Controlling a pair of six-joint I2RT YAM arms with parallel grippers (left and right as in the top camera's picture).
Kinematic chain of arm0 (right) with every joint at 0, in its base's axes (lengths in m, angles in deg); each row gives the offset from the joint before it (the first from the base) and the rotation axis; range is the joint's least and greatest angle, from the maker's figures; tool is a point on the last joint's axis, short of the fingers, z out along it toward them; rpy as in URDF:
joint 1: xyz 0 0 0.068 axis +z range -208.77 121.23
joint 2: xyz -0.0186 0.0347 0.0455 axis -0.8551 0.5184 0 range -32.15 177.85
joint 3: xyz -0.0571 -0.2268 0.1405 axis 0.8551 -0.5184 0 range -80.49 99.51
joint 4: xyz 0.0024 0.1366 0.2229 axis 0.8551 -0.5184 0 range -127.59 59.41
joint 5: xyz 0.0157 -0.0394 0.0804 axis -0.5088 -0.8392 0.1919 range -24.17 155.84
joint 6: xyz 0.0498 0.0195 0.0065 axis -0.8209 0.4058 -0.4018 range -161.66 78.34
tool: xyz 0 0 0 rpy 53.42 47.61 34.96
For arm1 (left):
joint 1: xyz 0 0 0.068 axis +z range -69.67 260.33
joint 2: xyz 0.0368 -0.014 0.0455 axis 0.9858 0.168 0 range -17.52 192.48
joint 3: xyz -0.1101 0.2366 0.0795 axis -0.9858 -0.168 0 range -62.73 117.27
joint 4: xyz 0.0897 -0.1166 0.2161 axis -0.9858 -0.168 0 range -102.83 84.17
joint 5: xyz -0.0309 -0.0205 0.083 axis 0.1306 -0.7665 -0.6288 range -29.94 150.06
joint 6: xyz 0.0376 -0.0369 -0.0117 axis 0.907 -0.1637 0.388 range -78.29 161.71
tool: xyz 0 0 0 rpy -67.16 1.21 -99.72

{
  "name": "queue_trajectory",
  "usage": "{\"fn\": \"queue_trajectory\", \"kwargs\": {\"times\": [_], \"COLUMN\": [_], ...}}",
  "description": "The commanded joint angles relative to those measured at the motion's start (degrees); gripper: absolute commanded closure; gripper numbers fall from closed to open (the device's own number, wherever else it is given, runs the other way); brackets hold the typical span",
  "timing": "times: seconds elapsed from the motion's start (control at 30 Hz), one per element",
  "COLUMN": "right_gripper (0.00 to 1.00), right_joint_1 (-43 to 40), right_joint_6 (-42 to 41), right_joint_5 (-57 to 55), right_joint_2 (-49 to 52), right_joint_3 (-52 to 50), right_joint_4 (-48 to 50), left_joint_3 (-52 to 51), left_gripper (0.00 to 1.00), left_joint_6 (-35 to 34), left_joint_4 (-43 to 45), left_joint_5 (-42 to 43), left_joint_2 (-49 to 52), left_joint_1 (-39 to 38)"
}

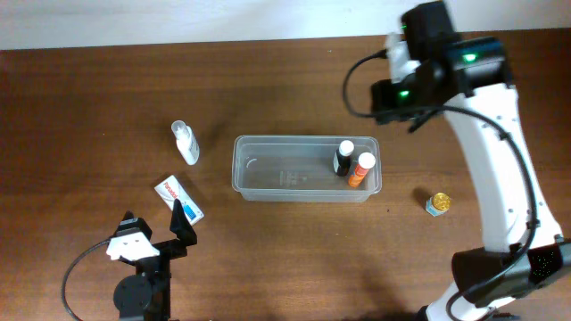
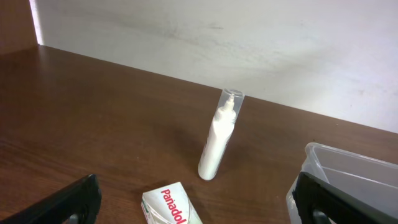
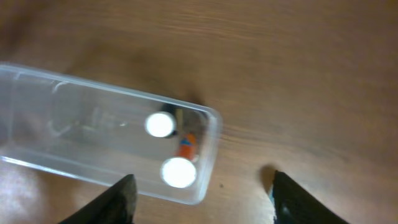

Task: Pack container
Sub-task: 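Raise right gripper and retract it to the right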

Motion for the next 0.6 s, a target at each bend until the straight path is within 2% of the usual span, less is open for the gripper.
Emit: {"fn": "queue_trajectory", "kwargs": {"times": [0.0,0.1,0.13,0.23,0.57], "right_gripper": [0.27,0.06,0.03,0.0,0.02], "right_joint_1": [-5.0,-9.5,-10.8,-14.0,-20.5], "right_joint_6": [-0.3,-0.3,-0.3,-0.3,-0.3], "right_joint_5": [-0.9,-0.9,-0.9,-0.9,-0.9], "right_joint_2": [-0.6,-0.6,-0.6,-0.6,-0.6], "right_joint_3": [1.3,1.3,1.3,1.3,1.3], "right_joint_4": [-1.0,-1.2,-1.1,-1.1,-1.1], "left_joint_3": [-0.3,-0.3,-0.3,-0.3,-0.3], "left_gripper": [0.01,0.0,0.01,0.0,0.01], "left_joint_6": [1.0,1.0,1.1,1.0,1.1], "left_joint_4": [0.0,-0.1,0.0,0.0,0.0], "left_joint_5": [0.4,0.4,0.4,0.4,0.4], "left_joint_2": [0.0,0.0,0.0,0.0,0.0], "left_joint_1": [0.0,0.0,0.0,0.0,0.0]}}
